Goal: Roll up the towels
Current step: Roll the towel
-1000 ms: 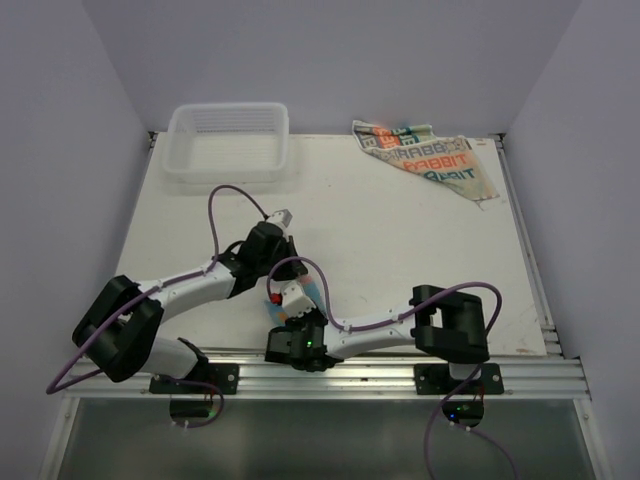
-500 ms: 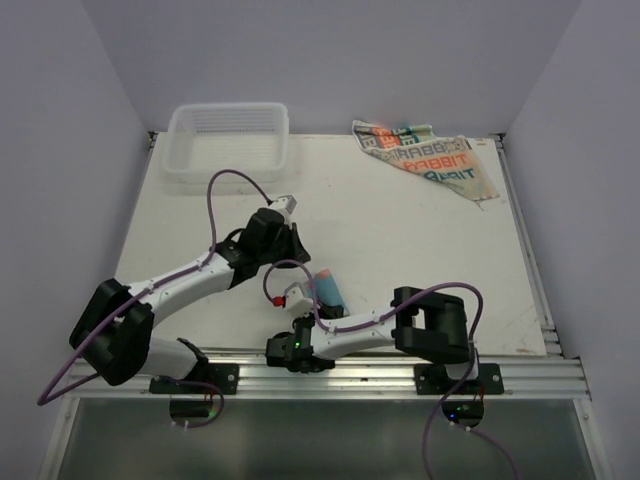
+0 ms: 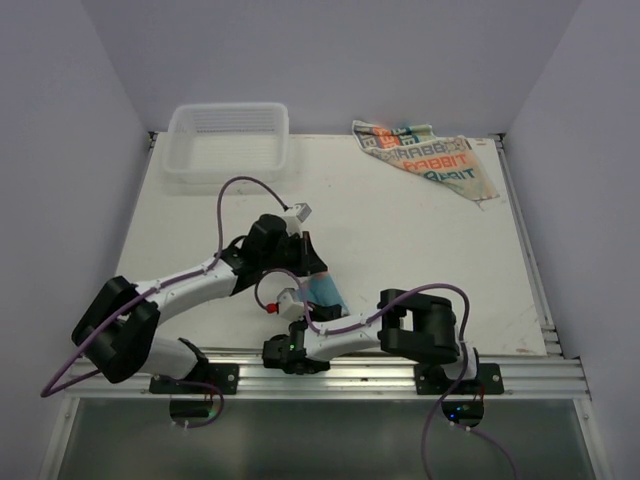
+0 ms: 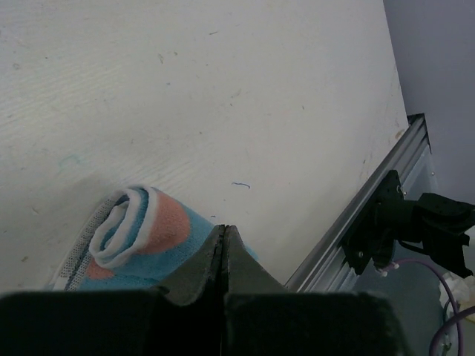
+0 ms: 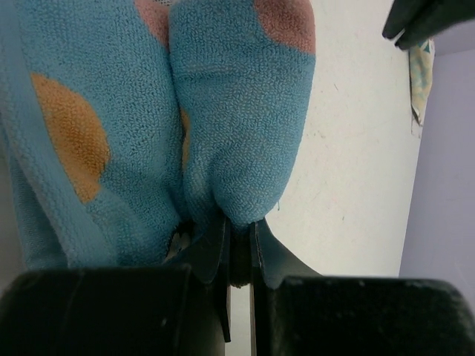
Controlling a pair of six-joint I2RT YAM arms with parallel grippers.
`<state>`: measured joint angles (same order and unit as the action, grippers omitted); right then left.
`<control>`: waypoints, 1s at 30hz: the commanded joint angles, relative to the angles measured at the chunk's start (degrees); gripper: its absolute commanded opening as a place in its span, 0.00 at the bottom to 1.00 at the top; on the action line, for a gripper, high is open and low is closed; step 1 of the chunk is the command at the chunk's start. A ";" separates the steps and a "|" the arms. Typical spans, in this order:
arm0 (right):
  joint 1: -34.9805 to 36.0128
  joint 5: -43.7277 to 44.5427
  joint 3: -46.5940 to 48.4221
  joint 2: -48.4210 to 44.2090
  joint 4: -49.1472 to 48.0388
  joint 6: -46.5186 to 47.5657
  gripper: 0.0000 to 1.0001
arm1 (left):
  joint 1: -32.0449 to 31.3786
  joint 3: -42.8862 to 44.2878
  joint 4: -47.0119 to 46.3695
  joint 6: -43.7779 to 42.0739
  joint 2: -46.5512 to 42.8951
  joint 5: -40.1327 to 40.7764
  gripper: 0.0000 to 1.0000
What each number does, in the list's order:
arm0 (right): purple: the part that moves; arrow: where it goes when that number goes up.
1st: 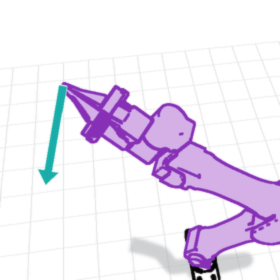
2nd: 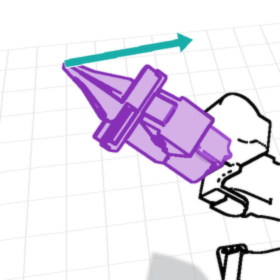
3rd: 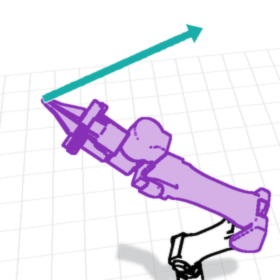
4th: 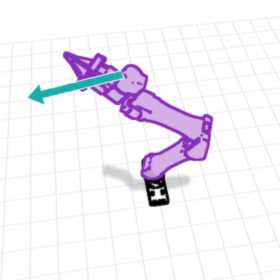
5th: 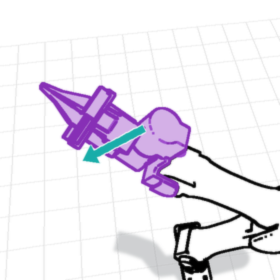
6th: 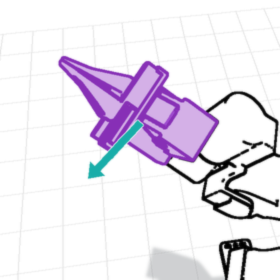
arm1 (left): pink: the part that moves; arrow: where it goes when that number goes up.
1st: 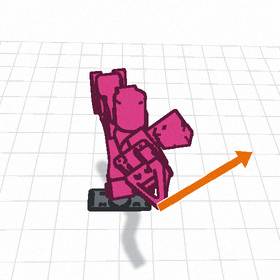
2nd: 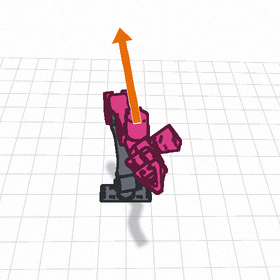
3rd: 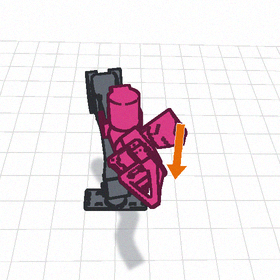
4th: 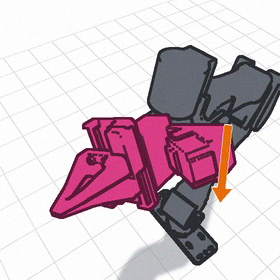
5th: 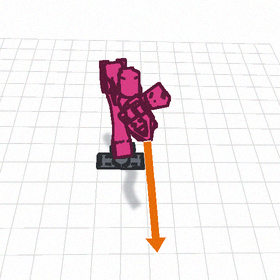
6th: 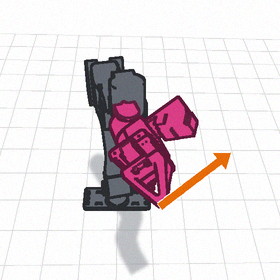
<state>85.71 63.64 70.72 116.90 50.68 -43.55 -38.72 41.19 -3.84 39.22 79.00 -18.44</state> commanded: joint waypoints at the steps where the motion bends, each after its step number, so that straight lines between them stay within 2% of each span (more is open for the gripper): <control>1: -0.11 -1.58 1.00 1.49 -5.32 0.40 0.00 | -0.57 -1.81 -7.58 -0.29 1.06 -5.90 0.00; 11: -0.19 -3.52 -2.16 -0.97 -11.12 2.24 0.00 | -0.66 -9.28 -16.19 1.65 8.44 -7.14 0.00; 17: -0.19 -4.31 -2.43 -2.11 -12.09 1.72 0.00 | -0.74 -10.95 -15.33 1.21 11.88 -3.54 0.00; 20: -0.28 -4.83 -2.60 -3.43 -12.53 1.10 0.06 | -0.74 -11.66 -14.62 1.21 12.49 -1.96 0.00; 24: -0.90 -9.74 -5.23 -8.08 -18.14 1.98 0.21 | -0.66 -13.06 -15.67 1.65 13.11 -1.78 0.00; 28: -1.42 -11.51 -6.73 -12.30 -19.82 1.71 0.34 | -0.66 -13.85 -16.29 1.91 13.46 -1.51 0.00; 30: -1.42 -12.48 -7.61 -14.67 -20.96 1.98 0.38 | -0.66 -13.94 -16.12 1.74 13.37 -1.16 0.00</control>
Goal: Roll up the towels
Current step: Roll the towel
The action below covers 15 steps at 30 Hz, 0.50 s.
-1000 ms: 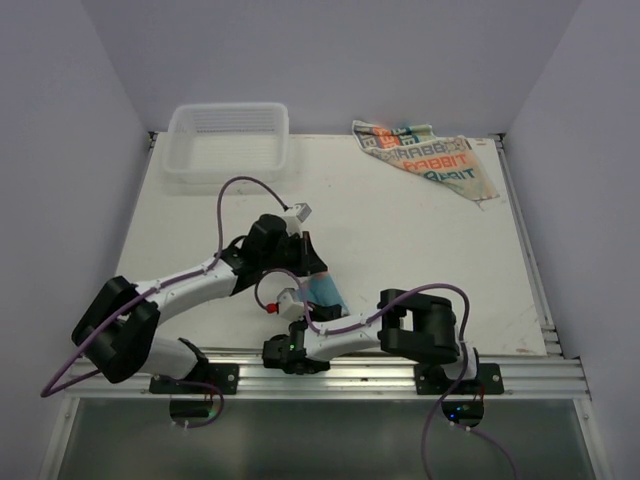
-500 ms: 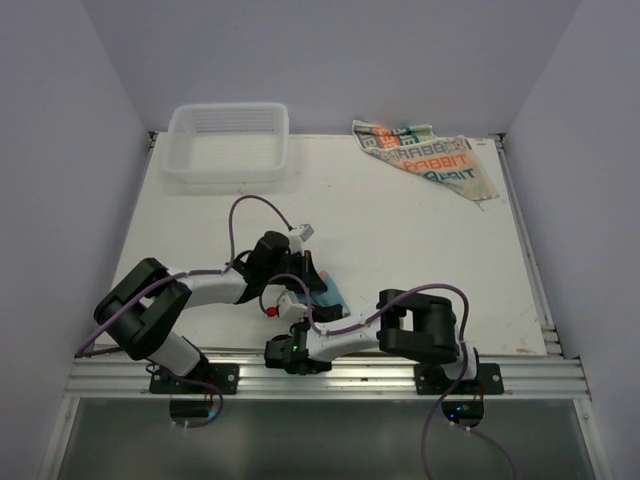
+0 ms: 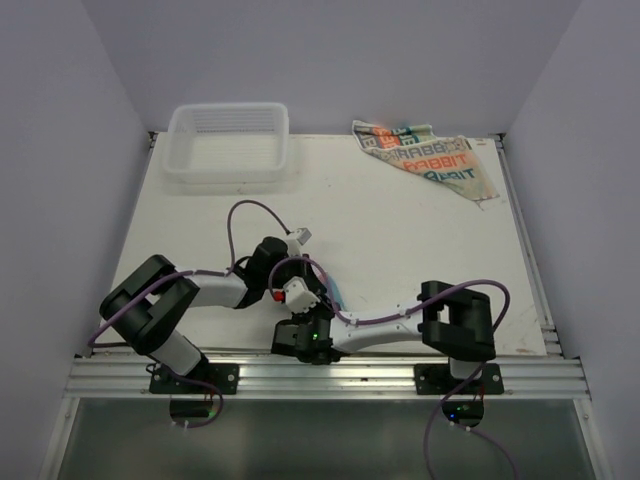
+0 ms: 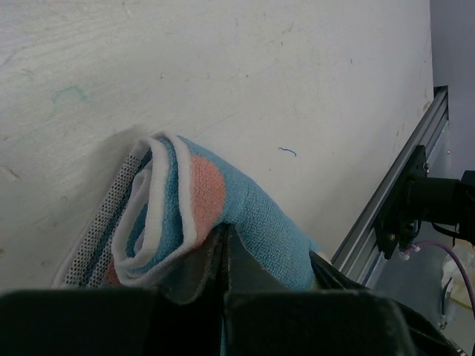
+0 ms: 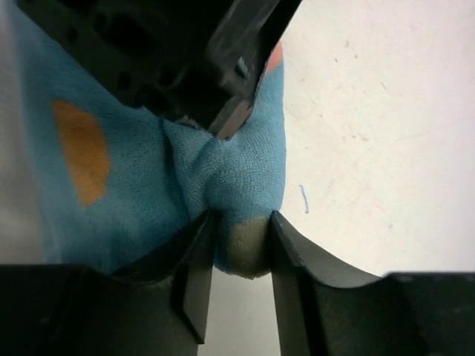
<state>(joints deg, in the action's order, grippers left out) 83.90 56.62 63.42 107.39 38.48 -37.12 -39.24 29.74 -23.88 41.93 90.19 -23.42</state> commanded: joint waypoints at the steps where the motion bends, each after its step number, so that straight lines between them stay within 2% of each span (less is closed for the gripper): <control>1: 0.39 -6.34 -0.66 -6.05 -9.21 -4.01 0.40 | -0.13 -2.40 4.28 -1.06 1.92 4.34 0.00; 10: -0.75 -10.39 -5.23 -17.12 -12.38 -6.37 0.48 | -0.04 -2.14 5.51 -1.59 1.57 5.58 0.00; 15: -4.96 -15.90 -12.52 -25.38 -17.19 -10.07 0.48 | -0.13 -3.10 5.77 -1.41 0.34 6.10 0.00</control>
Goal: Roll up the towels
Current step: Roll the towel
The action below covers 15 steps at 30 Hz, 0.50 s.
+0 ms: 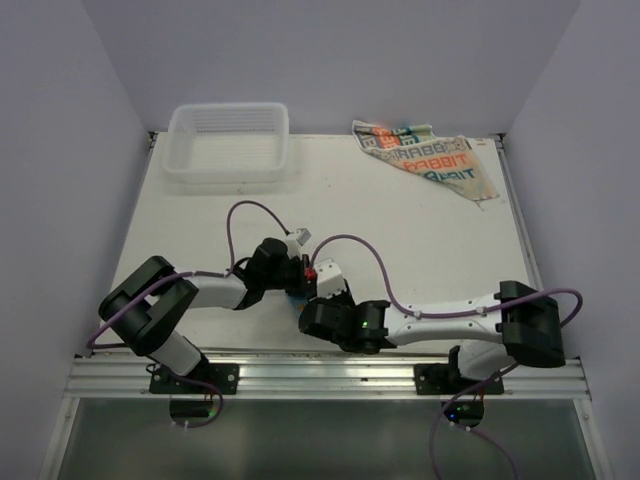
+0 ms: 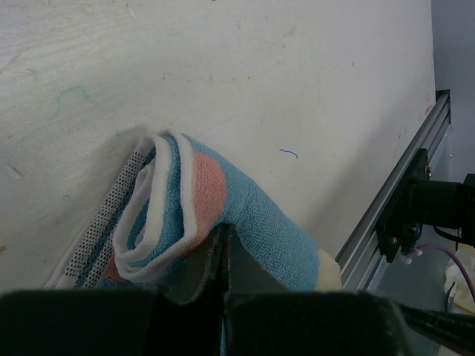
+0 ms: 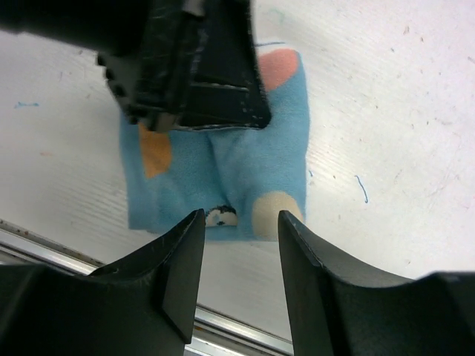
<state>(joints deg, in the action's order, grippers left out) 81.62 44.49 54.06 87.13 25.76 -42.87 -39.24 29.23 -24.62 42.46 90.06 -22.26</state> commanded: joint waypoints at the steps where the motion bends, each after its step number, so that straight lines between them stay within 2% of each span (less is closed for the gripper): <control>1: -3.74 -5.28 -4.57 -7.91 -5.79 -5.19 0.48 | -0.04 -2.86 6.60 -2.03 0.38 5.21 0.00; 6: -11.65 -14.94 -13.18 -13.56 -14.57 -7.92 0.48 | -0.04 -3.13 6.60 -1.94 0.20 5.47 0.00; 10: -17.36 -25.30 -19.24 -14.62 -21.53 -11.78 0.48 | -0.04 -3.31 6.78 -2.03 0.29 5.74 0.00; 15: -18.34 -28.23 -21.72 -12.09 -25.41 -13.29 0.49 | -0.13 -3.39 6.78 -2.03 0.47 5.83 0.00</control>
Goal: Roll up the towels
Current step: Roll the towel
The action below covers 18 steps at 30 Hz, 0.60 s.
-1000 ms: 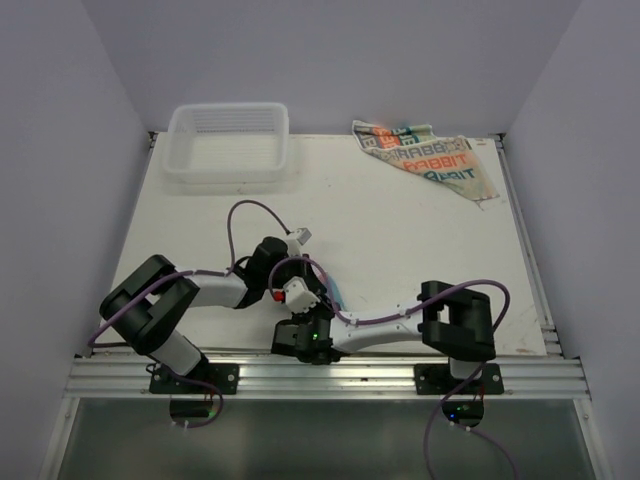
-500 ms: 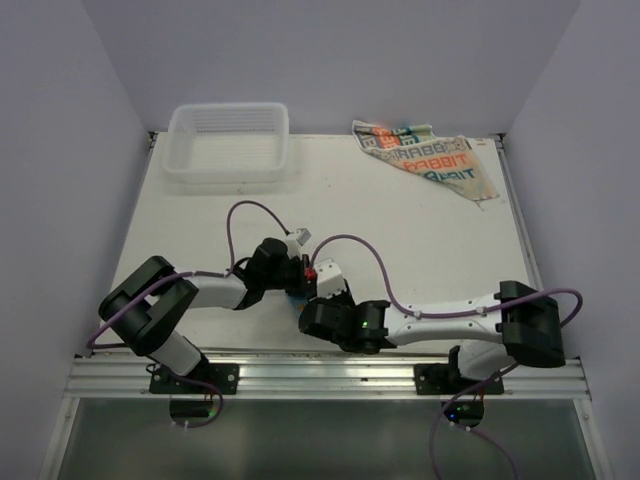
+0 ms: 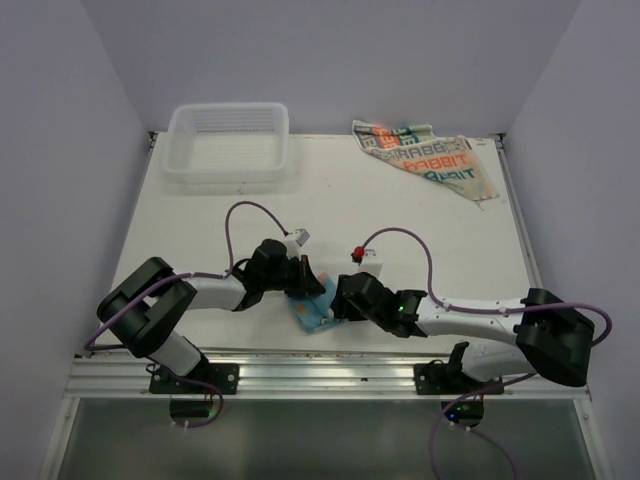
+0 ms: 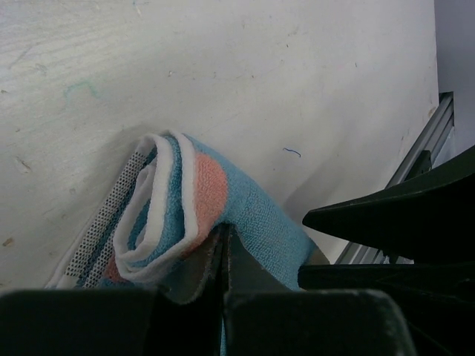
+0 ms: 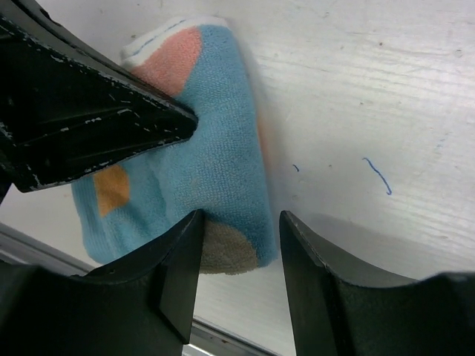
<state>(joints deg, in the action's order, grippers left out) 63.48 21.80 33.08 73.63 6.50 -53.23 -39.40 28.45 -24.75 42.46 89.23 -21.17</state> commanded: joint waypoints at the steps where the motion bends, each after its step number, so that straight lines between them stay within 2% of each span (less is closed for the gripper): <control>1: -0.29 -5.80 -0.82 1.78 -6.15 -3.19 0.49 | 0.02 -2.69 6.91 -1.94 1.30 4.82 0.00; 12: -0.47 -9.76 -4.69 6.62 -11.42 -6.27 0.49 | 0.02 -3.57 6.03 -0.54 0.77 5.35 0.00; 14: -0.47 -9.59 -5.39 6.18 -11.25 -6.44 0.44 | 0.02 -3.57 5.94 -0.18 0.68 5.52 0.00; 18: -0.38 -8.53 -4.96 5.30 -9.50 -5.83 0.27 | 0.02 -3.14 5.94 -0.44 0.59 5.26 0.00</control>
<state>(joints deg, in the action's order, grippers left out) 62.83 14.81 29.17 78.65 -6.11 -59.07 -39.40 27.35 -25.28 43.53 88.58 -20.53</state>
